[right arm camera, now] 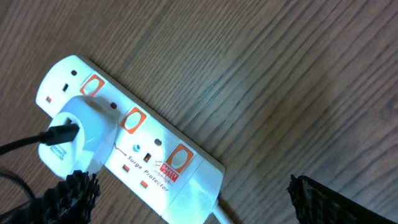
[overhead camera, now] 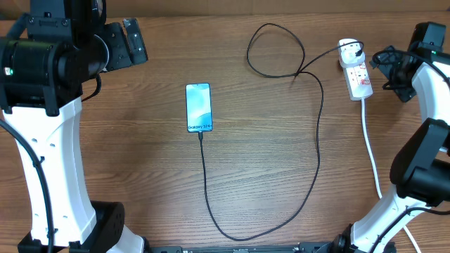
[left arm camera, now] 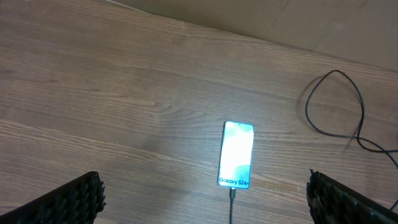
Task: Plug charger to phone and switch on socket
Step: 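Position the right gripper over the power strip's orange switch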
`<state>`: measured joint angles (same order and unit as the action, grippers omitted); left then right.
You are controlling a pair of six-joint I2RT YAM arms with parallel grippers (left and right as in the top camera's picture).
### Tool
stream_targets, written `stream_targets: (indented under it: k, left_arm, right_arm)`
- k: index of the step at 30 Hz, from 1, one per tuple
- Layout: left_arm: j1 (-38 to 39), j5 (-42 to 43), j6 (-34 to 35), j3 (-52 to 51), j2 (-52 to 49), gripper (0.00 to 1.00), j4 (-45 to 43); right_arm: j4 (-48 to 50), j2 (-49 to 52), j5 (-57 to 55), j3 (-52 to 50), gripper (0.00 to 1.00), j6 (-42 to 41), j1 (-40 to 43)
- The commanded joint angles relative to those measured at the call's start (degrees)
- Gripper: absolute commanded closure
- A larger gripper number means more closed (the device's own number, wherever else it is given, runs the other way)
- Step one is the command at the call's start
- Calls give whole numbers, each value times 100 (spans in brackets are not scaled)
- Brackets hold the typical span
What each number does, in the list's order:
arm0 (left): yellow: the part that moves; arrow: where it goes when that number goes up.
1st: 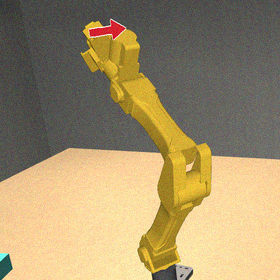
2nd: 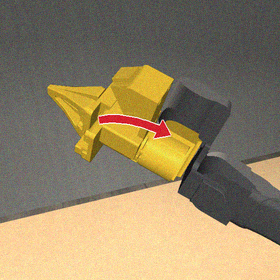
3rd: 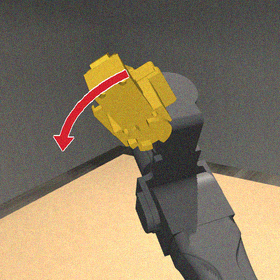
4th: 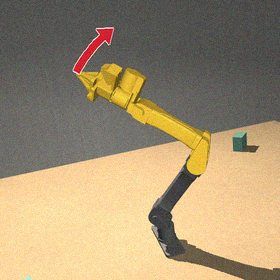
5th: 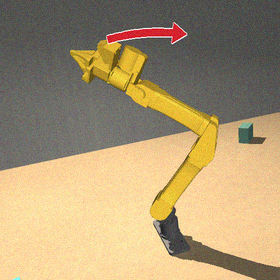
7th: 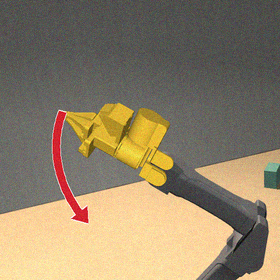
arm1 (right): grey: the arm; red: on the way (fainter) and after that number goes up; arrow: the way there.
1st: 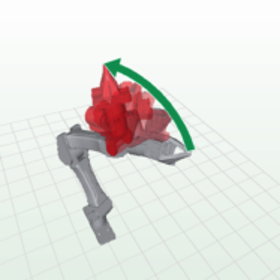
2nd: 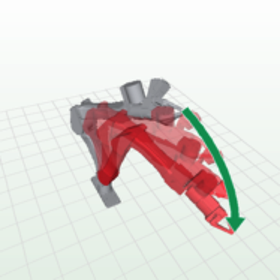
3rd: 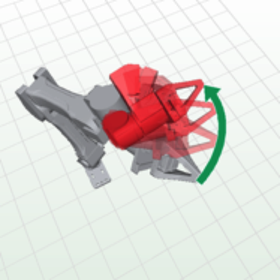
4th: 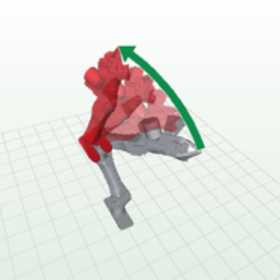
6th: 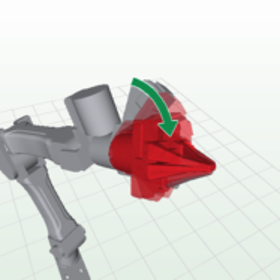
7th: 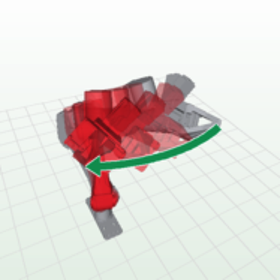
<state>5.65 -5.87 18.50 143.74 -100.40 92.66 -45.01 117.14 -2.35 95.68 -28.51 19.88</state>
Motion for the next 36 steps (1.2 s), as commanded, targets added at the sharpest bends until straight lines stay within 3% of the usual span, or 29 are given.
stream_targets:
  k: [1,10,16,25,36]
  left_arm:
    - [-4,-50,85,68,31,0,7]
    - [-4,-50,85,68,31,0,9]
    - [-4,-50,85,68,31,0,9]
    - [-4,-50,83,68,31,0,9]
    - [-4,-50,85,68,31,0,9]
  right_arm:
    - [157,57,-55,105,0,-46,17]
    - [474,195,-57,105,0,-46,11]
    - [586,269,-57,103,5,-44,11]
    - [710,542,-28,103,0,-39,11]
    - [1005,1034,289,103,0,654,7]
